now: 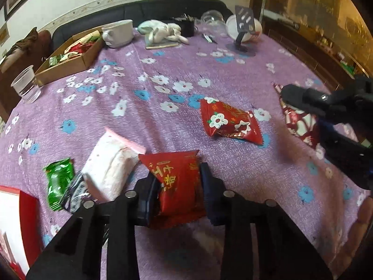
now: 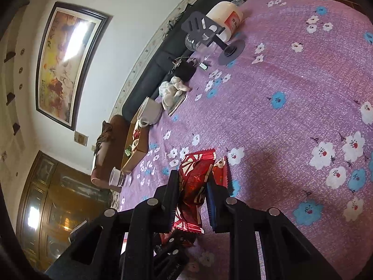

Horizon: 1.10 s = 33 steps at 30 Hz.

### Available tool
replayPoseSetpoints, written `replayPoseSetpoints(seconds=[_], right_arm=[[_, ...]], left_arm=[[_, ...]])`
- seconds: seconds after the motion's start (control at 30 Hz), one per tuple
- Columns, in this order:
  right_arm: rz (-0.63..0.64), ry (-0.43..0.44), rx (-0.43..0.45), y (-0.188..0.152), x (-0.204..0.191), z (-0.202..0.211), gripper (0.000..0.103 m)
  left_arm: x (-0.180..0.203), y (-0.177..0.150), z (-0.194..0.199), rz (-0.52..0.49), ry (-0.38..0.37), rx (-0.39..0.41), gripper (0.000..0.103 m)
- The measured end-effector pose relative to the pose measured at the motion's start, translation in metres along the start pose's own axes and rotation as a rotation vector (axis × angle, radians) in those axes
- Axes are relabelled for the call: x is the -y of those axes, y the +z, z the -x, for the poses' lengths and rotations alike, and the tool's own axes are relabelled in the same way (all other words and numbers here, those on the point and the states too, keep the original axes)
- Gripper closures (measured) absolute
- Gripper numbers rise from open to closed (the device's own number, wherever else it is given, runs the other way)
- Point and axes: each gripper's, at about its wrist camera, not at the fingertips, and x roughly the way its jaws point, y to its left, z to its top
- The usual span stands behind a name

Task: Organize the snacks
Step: 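Carry both packs over the white tray and open both tools to drop them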

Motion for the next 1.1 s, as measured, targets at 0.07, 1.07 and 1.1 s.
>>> replayPoseSetpoints(seconds=[0.07, 1.07, 1.1], right_arm=[[0.002, 0.027, -0.019, -0.002, -0.002, -0.003, 0.081], [0.386, 0.117, -0.160, -0.076, -0.083, -0.034, 0.081], [0.387, 0.114, -0.157, -0.076, -0.083, -0.033, 0.081]], left_arm=[[-0.003, -0.002, 0.009, -0.006, -0.006, 0.020, 0.073], [-0.117, -0.120, 0.188, 0.023, 0.374, 0.328, 0.072], [-0.123, -0.122, 0.190, 0.034, 0.381, 0.329, 0.072]])
